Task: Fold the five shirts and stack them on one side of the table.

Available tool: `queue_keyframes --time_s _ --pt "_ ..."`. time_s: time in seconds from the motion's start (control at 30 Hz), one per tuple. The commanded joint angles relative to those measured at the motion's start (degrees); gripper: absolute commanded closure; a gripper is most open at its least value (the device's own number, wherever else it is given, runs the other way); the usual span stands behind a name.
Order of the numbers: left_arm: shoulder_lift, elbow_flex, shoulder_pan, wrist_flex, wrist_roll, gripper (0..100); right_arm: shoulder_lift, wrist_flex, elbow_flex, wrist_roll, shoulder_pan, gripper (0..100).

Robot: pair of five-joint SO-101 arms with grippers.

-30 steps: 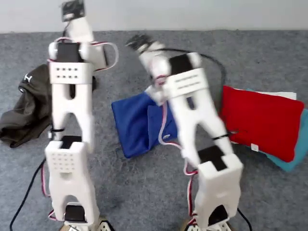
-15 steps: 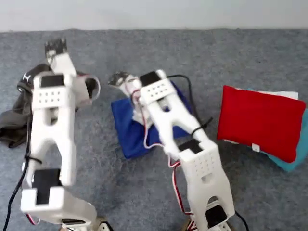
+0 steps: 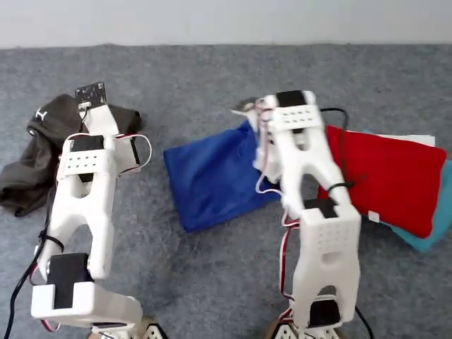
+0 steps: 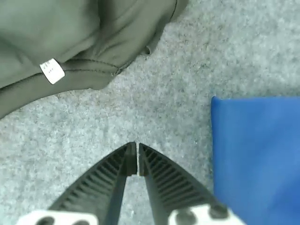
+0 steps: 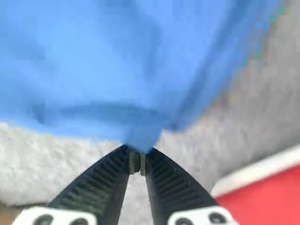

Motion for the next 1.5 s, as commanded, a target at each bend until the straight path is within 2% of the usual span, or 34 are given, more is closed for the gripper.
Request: queue_keyframes --time_s 0.0,0.13,0.3,0.4,0.5,0.67,0.83,1.0,1.1,1.33,1.47 --pt "-2.7 0.0 0.4 -2.0 -0.4 99 -5.8 1.9 4.5 2.3 4.0 99.0" --pt "0.4 -1.1 3.1 -4.3 -0.4 99 -11.5 1.6 -1.8 3.2 4.2 99.0" --pt "5.5 -7.5 11.7 -4.7 0.4 99 -13.9 1.1 -16.4 1.9 -4.2 99.0" --pt "11.7 -12.2 14.4 -6.4 6.3 99 -10.6 -4.4 -19.9 -2.5 -9.0 99.0" --pt "19.6 -16.7 14.9 -6.2 9.1 99 -5.0 -12.9 -20.0 -5.8 -10.2 99.0" --pt "26.0 -25.1 14.3 1.1 9.1 99 5.4 -24.5 -20.2 -6.7 -7.9 99.0" --pt "26.9 -25.2 14.5 0.6 9.1 99 11.8 -32.5 -20.3 -6.7 -1.1 99.0" --pt "27.1 -25.4 14.5 0.6 9.1 99 13.6 -34.4 -20.4 -6.7 3.2 99.0" --pt "27.1 -25.5 14.4 0.6 9.0 99 12.5 -32.4 -23.2 -6.8 3.1 99.0" --pt "26.7 -25.5 14.4 0.6 8.9 99 5.8 -15.5 -40.4 -6.7 -5.3 99.0" --pt "25.4 -25.9 14.3 1.3 8.7 99 5.0 -6.3 -47.0 -6.5 -5.8 99.0"
